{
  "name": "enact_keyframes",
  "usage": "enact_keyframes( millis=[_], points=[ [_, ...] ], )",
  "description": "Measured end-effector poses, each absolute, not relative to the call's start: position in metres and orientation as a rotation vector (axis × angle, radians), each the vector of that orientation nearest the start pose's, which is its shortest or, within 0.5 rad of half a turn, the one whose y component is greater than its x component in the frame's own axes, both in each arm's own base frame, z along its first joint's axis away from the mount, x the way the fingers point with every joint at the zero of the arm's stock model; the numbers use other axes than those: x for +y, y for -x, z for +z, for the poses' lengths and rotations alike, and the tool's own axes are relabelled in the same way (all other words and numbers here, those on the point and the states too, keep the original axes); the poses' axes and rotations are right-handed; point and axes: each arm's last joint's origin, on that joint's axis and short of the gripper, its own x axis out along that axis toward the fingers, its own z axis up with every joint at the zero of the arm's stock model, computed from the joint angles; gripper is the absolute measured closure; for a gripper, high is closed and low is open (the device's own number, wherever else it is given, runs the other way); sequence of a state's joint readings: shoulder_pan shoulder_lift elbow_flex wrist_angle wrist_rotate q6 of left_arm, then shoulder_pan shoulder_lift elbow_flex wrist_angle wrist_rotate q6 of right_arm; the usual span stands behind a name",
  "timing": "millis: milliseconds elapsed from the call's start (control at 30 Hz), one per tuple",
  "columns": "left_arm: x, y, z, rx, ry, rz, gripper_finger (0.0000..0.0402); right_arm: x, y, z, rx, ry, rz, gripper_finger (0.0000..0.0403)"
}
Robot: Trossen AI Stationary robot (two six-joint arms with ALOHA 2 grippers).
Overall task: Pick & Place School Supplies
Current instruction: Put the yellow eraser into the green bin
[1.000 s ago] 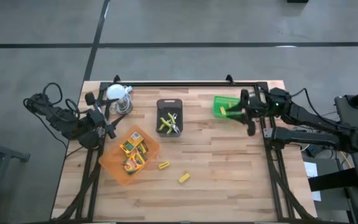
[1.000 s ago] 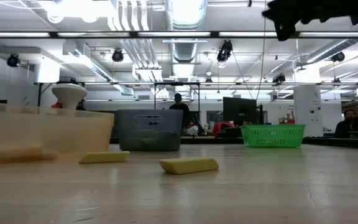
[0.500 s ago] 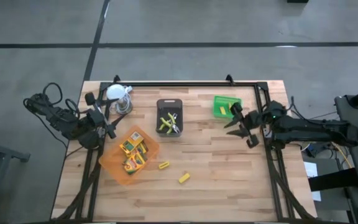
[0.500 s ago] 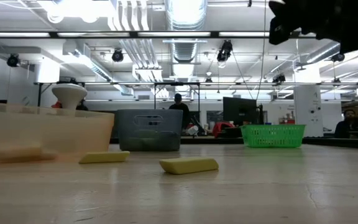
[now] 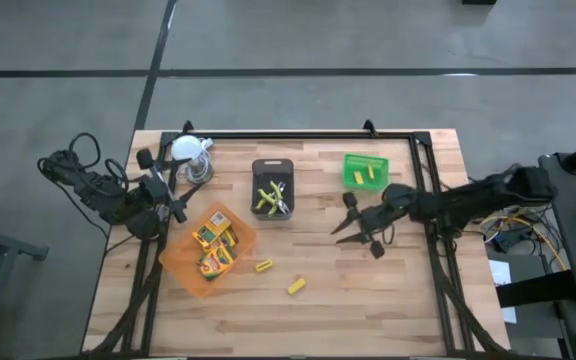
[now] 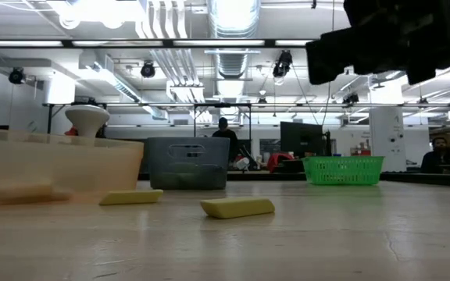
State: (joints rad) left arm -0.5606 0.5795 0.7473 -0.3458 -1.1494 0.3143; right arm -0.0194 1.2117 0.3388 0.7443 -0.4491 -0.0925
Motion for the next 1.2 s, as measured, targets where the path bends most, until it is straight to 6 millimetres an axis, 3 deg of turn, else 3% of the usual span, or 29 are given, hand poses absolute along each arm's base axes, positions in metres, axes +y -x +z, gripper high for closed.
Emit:
enact_keyframes(
  millis=[300,533,733,900,1200],
  points=[
    [-0.036,-0.106,0.334,0.21,-0.441,0.566,0.0096,0.029,-0.254,0.149,0.037,-0.001,0.456,0.0274],
    [-0.036,-0.106,0.334,0.21,-0.441,0.566,0.0096,0.045,-0.28,0.117,0.08,-0.035,0.483,0.0219],
    [-0.036,-0.106,0.334,0.21,-0.441,0.566,0.0096,0.055,-0.299,0.101,0.1,0.006,0.509,0.0178],
    [-0.036,-0.106,0.334,0.211,-0.441,0.566,0.0096,0.063,-0.311,0.089,0.107,0.071,0.531,0.0174],
    [-0.036,-0.106,0.334,0.211,-0.442,0.565,0.0096,0.076,-0.326,0.068,0.149,0.038,0.562,0.0181]
  ],
)
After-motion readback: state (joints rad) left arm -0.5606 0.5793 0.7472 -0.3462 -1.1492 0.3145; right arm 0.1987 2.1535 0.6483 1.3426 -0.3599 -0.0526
